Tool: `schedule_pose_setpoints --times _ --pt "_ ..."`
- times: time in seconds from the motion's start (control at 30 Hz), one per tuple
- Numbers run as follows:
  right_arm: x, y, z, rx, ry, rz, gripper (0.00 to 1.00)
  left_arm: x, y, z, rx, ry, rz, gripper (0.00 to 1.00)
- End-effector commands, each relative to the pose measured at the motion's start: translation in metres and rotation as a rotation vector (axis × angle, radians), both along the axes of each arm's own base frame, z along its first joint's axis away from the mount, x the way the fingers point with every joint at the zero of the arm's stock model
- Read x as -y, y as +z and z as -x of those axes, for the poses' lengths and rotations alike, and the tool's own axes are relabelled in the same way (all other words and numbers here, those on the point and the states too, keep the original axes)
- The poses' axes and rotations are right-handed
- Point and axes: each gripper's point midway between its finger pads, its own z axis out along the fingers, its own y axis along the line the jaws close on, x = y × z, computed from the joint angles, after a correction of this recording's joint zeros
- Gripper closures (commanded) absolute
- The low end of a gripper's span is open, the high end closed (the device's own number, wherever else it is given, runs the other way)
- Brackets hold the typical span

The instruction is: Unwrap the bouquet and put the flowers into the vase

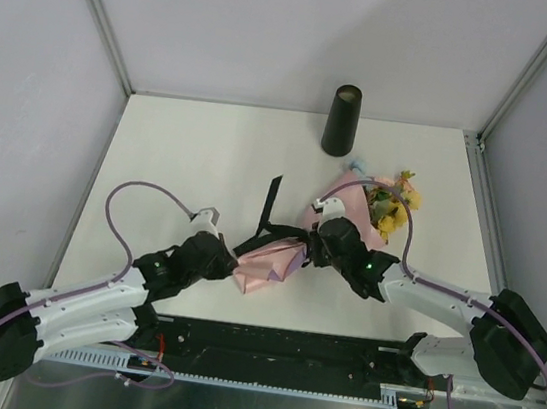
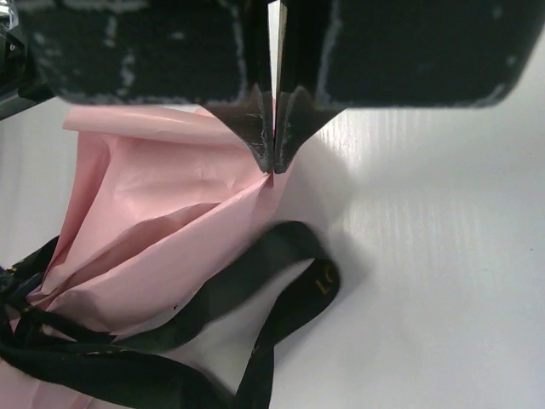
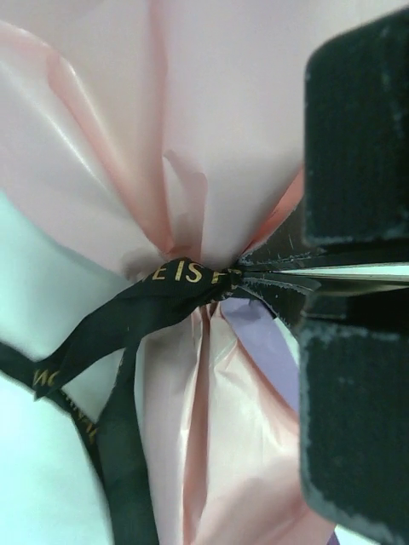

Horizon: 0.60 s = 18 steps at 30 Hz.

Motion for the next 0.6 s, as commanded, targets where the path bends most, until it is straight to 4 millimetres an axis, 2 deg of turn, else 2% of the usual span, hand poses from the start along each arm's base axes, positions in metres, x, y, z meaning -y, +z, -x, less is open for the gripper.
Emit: schedule_pose_setpoints --times 0.0,0.07,0.13,0.23,0.3,0.4,0.57 --pt "-0.043 0.051 -0.027 0.136 0.087 -0.193 1.00 -0.014 0.001 -0.002 0.003 0.086 -0.007 0.94" --pt "-0.054 0.059 -0.033 0.157 0.132 -0.218 1.00 -0.013 0.003 0.000 0.009 0.096 0.018 0.80" --pt "-0.060 0.057 -0.039 0.166 0.157 -0.209 1.00 -0.011 0.009 0.000 0.021 0.093 0.037 0.63" --pt "-0.052 0.048 -0.042 0.146 0.152 -0.180 1.00 -0.012 0.021 -0.004 0.046 0.091 0.019 0.36" --pt "-0.044 0.047 -0.040 0.137 0.149 -0.182 1.00 -0.018 0.034 -0.010 0.072 0.108 -0.029 0.23" --pt "-0.038 0.045 -0.034 0.130 0.177 -0.202 1.00 -0.023 0.060 -0.023 0.114 0.098 -0.078 0.14" --pt "-0.040 0.042 -0.026 0.116 0.243 -0.269 1.00 -0.025 0.092 -0.051 0.144 0.063 -0.113 0.13"
